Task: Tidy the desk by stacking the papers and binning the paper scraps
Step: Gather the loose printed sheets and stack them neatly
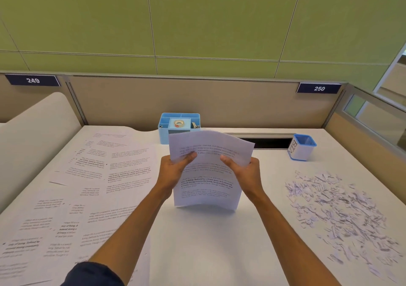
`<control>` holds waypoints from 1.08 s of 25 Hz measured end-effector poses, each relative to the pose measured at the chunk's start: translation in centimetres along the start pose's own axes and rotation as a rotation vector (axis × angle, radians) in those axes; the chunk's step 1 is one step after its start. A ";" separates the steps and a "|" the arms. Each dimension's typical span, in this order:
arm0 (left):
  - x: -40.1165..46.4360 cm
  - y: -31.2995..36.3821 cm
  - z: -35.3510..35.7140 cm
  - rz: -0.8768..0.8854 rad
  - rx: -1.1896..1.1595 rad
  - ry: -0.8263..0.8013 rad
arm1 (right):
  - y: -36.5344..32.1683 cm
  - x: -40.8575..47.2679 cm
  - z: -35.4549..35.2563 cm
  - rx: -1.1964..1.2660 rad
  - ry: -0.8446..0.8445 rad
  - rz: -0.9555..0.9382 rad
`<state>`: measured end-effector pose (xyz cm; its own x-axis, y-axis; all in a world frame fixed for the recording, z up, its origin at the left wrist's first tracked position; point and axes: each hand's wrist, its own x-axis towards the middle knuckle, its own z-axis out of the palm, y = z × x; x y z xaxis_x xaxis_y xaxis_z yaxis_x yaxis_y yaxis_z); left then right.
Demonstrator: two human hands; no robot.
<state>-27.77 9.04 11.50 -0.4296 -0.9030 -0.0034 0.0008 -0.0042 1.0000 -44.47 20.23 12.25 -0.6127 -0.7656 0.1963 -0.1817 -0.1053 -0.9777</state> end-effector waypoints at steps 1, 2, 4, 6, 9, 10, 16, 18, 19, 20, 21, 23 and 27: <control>0.1 0.3 -0.1 0.005 0.002 0.001 | -0.6 0.0 0.0 0.007 0.010 -0.010; 0.1 0.7 -0.3 0.009 -0.007 0.002 | -1.1 0.2 -0.1 0.022 0.032 -0.017; 0.3 1.7 -0.5 0.014 -0.037 0.012 | -2.2 0.5 -0.2 0.041 0.052 -0.058; 0.6 2.4 -0.6 0.014 -0.049 0.016 | -2.8 0.7 -0.2 0.027 0.029 -0.117; 0.3 2.1 -0.3 0.005 -0.038 -0.013 | -2.5 0.9 0.0 0.018 0.028 -0.088; 0.1 1.5 -0.2 -0.007 -0.033 -0.022 | -1.8 0.9 0.0 0.022 0.031 -0.047; -1.9 -3.5 -0.4 -0.062 -0.049 -0.065 | 4.2 -1.5 0.3 0.056 0.029 0.145; -2.2 -3.7 -0.5 -0.050 -0.049 -0.063 | 4.7 -1.8 0.3 0.062 0.024 0.147; -2.3 -4.0 -0.7 -0.050 -0.049 -0.066 | 4.8 -1.9 0.3 0.070 0.012 0.149; -2.4 -4.4 -0.9 -0.062 -0.057 -0.067 | 5.2 -2.1 0.3 0.082 -0.005 0.155; -2.6 -5.2 -1.1 -0.086 -0.059 -0.069 | 5.7 -2.5 0.3 0.093 -0.017 0.169; -3.4 -7.2 -1.5 -0.155 -0.044 -0.071 | 7.1 -3.2 0.3 0.071 -0.037 0.201; -4.0 -9.2 -1.9 -0.258 -0.047 -0.014 | 9.8 -4.4 0.3 -0.005 -0.046 0.274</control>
<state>-24.30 11.87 2.34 -0.4338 -0.8634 -0.2575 -0.0681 -0.2536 0.9649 -43.33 22.44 1.82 -0.6038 -0.7932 -0.0791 -0.0178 0.1127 -0.9935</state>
